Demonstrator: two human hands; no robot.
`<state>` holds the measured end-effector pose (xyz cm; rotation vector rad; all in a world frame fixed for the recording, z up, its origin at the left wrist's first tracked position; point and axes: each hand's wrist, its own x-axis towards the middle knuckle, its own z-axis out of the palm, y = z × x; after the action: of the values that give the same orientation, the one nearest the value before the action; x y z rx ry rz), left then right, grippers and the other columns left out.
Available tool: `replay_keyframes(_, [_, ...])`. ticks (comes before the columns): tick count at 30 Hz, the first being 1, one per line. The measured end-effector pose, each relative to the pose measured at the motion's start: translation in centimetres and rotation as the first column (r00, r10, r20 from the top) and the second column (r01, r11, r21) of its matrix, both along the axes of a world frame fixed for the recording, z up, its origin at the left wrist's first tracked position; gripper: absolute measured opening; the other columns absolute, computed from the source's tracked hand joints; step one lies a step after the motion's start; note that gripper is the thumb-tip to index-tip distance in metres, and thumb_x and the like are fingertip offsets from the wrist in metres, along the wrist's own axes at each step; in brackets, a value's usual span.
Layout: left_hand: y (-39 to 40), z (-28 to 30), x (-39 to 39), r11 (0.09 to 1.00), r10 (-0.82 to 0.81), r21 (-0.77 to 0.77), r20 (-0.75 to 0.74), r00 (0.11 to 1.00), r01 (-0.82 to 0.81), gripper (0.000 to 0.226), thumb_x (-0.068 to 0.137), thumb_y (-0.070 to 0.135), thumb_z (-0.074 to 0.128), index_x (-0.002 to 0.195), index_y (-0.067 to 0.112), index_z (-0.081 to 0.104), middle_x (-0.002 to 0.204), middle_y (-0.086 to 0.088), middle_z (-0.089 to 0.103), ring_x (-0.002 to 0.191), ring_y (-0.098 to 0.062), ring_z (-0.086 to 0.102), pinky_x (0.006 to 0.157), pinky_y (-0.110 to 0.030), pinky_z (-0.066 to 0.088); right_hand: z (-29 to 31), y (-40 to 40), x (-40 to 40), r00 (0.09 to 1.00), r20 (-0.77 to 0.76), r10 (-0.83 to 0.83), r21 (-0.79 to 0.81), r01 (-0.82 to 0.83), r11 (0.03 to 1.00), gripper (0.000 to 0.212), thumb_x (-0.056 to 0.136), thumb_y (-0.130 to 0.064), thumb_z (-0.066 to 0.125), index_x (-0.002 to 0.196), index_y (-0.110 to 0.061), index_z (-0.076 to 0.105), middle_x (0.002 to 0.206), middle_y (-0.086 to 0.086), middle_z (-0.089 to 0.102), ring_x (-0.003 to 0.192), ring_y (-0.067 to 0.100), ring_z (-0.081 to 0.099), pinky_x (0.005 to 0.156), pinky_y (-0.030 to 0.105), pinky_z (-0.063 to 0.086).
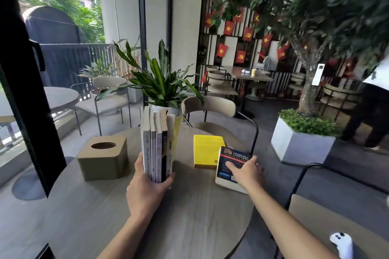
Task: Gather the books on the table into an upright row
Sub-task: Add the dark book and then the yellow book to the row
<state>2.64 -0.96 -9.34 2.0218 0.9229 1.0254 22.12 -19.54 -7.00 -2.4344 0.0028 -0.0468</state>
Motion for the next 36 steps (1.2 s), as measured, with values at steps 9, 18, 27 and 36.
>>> replay_keyframes(9, [-0.2,0.1,-0.1,1.0,-0.006,-0.01,0.005,1.0,0.006,0.101,0.065,0.048,0.085,0.145,0.028,0.028,0.109,-0.005,0.07,0.09,-0.034,0.067,0.072,-0.039,0.053,-0.1,-0.2,0.6,0.997,-0.075,-0.006,0.122,0.015,0.992,0.076,0.042,-0.053,0.092,0.086,-0.017,0.043,0.1,0.008,0.066,0.098,0.033,0.065,0.095,0.054,0.046])
replay_keyframes(18, [-0.4,0.5,-0.4,0.998,-0.031,-0.056,0.023,0.999,0.032,0.103,0.063,0.053,0.082,0.147,0.039,0.024,0.114,0.008,0.069,0.095,-0.027,0.068,0.07,-0.034,0.051,3.0,1.1,-0.5,0.996,-0.06,0.066,0.37,-0.039,0.928,0.032,0.072,-0.017,0.083,0.085,-0.008,0.054,0.104,0.018,0.068,0.087,0.03,0.063,0.076,0.037,0.052])
replay_keyframes(27, [-0.3,0.7,-0.6,0.997,-0.035,-0.068,0.017,0.999,0.036,0.106,0.061,0.056,0.081,0.147,0.042,0.021,0.117,0.01,0.069,0.097,-0.023,0.068,0.073,-0.034,0.053,5.9,7.1,-5.9,0.927,0.262,0.267,0.617,-0.374,0.693,0.035,0.085,0.002,0.065,0.107,-0.009,0.041,0.085,-0.009,0.054,0.073,0.003,0.052,0.054,0.004,0.038])
replay_keyframes(36, [-0.3,1.1,-0.9,0.993,-0.057,-0.104,0.026,0.998,0.059,0.107,0.057,0.052,0.081,0.146,0.045,0.022,0.118,0.015,0.068,0.101,-0.02,0.067,0.075,-0.028,0.05,1.9,10.9,-8.6,0.856,0.263,0.445,0.597,-0.507,0.622,0.032,0.086,-0.004,0.066,0.106,-0.01,0.042,0.091,-0.007,0.059,0.081,0.013,0.057,0.067,0.015,0.043])
